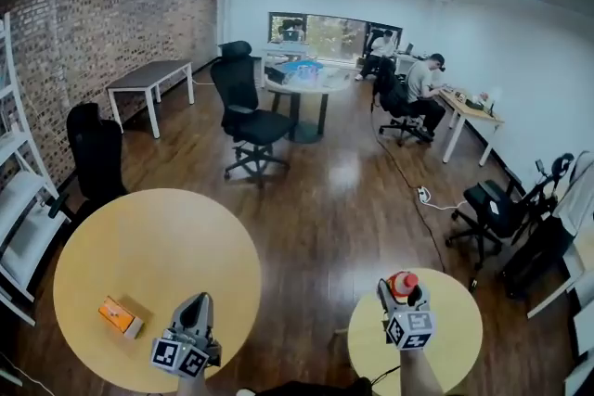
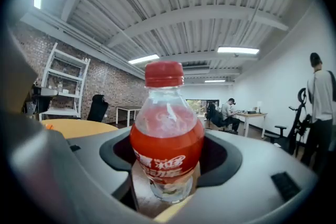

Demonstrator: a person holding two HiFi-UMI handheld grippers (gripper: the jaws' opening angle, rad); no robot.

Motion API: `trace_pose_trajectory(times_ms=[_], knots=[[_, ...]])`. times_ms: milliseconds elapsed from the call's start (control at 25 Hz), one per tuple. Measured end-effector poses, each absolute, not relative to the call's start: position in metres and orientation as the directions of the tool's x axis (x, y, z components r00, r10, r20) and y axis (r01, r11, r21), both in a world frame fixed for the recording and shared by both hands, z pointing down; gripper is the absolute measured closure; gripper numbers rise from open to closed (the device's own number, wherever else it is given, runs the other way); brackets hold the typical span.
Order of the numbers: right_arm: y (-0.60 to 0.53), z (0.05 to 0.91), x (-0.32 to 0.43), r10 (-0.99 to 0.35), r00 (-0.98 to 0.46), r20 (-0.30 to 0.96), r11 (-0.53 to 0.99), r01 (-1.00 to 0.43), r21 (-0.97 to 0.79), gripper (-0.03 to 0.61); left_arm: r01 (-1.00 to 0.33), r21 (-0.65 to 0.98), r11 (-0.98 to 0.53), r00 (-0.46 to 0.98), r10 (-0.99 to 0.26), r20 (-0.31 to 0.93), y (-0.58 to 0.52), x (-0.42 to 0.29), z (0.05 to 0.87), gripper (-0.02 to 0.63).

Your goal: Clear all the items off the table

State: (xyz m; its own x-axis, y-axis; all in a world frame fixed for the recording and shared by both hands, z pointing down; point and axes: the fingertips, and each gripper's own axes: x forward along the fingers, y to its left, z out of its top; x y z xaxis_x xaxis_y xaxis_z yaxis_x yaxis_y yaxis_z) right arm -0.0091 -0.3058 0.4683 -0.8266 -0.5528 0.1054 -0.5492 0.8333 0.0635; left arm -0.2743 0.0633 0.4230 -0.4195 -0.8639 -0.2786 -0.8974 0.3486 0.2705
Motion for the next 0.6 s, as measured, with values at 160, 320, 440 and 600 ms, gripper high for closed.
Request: trace_pose_trajectory(times_ms=[160,320,440,600], knots=[[-0.344,0.481,0.097,-0.655,-0.748,0.107,0.755,-0.652,0.065,0.262,-0.936,0.287,0.204,-0.282,-0.923,-0.262,-0.015,-0.213,0.437,0.623],[-0.37,0.481,0.194,-0.742,-0.666,0.081,0.67,-0.74,0.055,0.262,-0.957,0.289,0.036,-0.112,-0.962,-0.251,-0.106,-0.145,0.443,0.623],[-0.375,0.486,0.258,-0.8,-0.593,0.096,0.599,-0.799,0.057,0.262,-0.951,0.291,-0.103,0.031,-0.969,-0.243,-0.168,-0.088,0.444,0.623],[-0.371,0.491,0.335,-0.87,-0.479,0.114,0.486,-0.872,0.048,0.262,-0.931,0.242,-0.274,0.222,-0.95,-0.221,-0.232,-0.017,0.441,0.623]])
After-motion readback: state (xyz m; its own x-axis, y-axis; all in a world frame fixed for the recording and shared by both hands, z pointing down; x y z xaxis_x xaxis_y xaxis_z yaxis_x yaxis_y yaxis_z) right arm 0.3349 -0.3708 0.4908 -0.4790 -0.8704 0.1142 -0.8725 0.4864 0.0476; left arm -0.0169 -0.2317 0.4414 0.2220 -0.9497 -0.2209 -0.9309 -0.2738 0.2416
